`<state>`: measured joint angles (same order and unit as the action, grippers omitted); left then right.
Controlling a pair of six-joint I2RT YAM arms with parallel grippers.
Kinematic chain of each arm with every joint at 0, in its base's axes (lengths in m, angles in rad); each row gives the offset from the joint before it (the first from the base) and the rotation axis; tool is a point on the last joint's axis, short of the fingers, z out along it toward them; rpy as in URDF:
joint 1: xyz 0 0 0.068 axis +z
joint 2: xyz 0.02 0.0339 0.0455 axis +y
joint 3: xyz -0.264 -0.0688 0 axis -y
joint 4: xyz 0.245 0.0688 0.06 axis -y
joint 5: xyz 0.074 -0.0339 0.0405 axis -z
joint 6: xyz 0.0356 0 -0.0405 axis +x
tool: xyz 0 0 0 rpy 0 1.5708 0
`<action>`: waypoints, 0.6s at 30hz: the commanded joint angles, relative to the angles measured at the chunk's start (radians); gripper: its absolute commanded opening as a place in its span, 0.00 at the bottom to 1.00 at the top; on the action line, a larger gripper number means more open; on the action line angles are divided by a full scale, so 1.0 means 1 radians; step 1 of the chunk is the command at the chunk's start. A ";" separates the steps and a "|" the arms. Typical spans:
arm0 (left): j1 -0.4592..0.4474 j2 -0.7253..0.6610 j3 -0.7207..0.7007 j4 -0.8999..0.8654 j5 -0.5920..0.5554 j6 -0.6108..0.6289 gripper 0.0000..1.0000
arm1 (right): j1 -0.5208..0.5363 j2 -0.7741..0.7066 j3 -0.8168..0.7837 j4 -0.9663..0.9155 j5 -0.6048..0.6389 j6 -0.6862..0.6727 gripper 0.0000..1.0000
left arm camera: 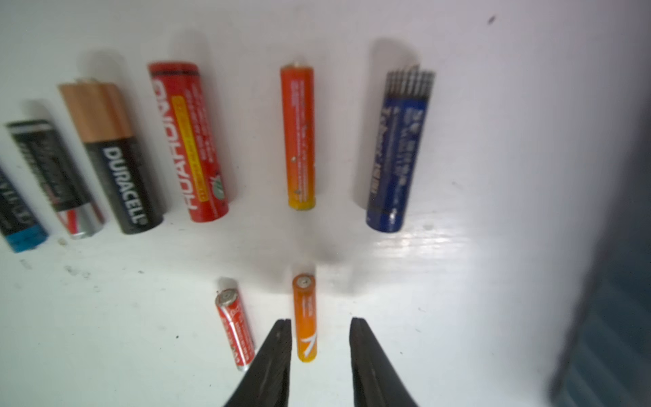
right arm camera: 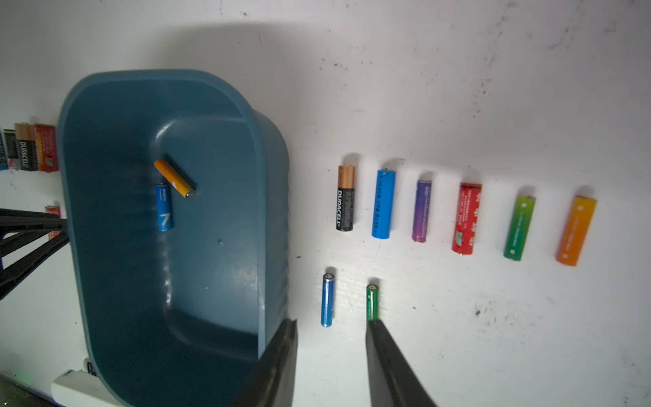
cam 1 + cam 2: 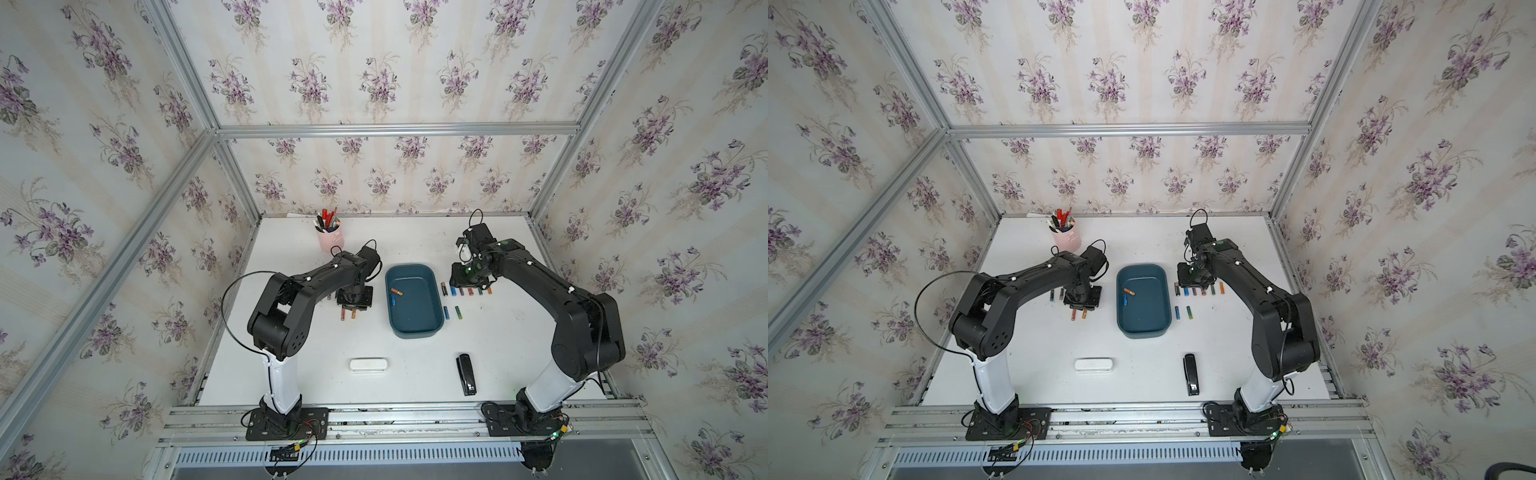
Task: Take the batteries out of the storage box
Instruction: Adjust the battery at the center of the board.
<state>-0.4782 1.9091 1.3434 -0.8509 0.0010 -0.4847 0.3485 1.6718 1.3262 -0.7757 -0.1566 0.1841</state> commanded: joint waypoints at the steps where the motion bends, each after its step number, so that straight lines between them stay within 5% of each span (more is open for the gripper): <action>1: 0.004 -0.028 0.025 -0.044 0.004 0.009 0.35 | 0.025 -0.014 0.033 -0.019 0.005 0.021 0.38; 10: 0.070 -0.122 0.019 -0.058 0.107 0.022 0.40 | 0.263 0.153 0.186 0.020 0.025 0.047 0.39; 18: 0.142 -0.225 -0.092 -0.061 0.145 0.052 0.44 | 0.304 0.348 0.285 0.096 0.047 -0.044 0.39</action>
<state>-0.3504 1.7084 1.2705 -0.8944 0.1272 -0.4576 0.6456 1.9934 1.5818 -0.7200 -0.1223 0.1841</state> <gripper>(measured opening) 0.441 0.385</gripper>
